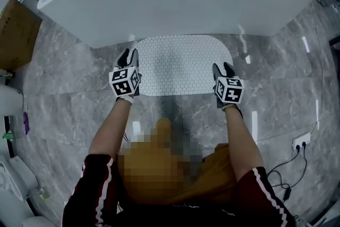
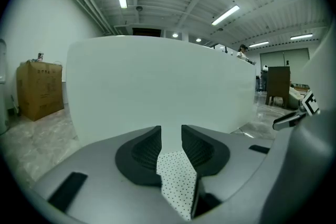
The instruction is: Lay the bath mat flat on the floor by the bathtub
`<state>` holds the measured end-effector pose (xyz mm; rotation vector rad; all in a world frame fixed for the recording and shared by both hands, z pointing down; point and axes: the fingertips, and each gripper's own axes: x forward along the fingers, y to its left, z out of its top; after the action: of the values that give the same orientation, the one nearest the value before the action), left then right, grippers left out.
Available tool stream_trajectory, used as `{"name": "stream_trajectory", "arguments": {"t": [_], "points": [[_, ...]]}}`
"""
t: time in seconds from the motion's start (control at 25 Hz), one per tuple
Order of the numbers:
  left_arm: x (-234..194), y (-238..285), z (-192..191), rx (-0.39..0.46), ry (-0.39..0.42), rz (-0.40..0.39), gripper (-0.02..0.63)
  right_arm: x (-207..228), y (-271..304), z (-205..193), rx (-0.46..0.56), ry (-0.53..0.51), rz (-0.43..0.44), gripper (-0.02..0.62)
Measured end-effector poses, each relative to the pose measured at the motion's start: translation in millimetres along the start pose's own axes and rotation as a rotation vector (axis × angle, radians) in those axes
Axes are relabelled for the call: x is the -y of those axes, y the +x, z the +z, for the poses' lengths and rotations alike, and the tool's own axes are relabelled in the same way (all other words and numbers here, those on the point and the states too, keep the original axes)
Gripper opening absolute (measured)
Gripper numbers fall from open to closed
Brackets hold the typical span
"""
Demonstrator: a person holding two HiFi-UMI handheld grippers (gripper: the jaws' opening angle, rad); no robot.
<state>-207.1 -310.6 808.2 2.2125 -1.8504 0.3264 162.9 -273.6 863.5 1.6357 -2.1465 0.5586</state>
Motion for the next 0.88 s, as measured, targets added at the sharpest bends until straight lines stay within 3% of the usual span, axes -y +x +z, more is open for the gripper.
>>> {"name": "stream_trajectory", "arguments": {"t": [0.32,0.48,0.6,0.8,0.88], "points": [[3.8,-37.2,81.8,0.076,0.019,-0.051,0.129,47.7,-31.6,15.3,-0.01,0.031,-0.086,0.212],[18.2,-51.0,106.5,0.086,-0.043,-0.089,0.121,63.0,-60.4,28.4,-0.002,0.076,-0.117,0.204],[35.2,-62.1,133.2,0.098,-0.065,-0.142,0.121,62.9,-78.1,60.0,0.038,0.074,-0.124,0.202],[71.6,-98.0,192.8,0.162,0.044,-0.203,0.121,40.3,-112.3,116.3,0.117,0.053,-0.097,0.195],[81.5,-111.9,207.9,0.169,-0.01,-0.231,0.121,32.2,-124.8,134.8,0.136,0.077,-0.076,0.195]]}}
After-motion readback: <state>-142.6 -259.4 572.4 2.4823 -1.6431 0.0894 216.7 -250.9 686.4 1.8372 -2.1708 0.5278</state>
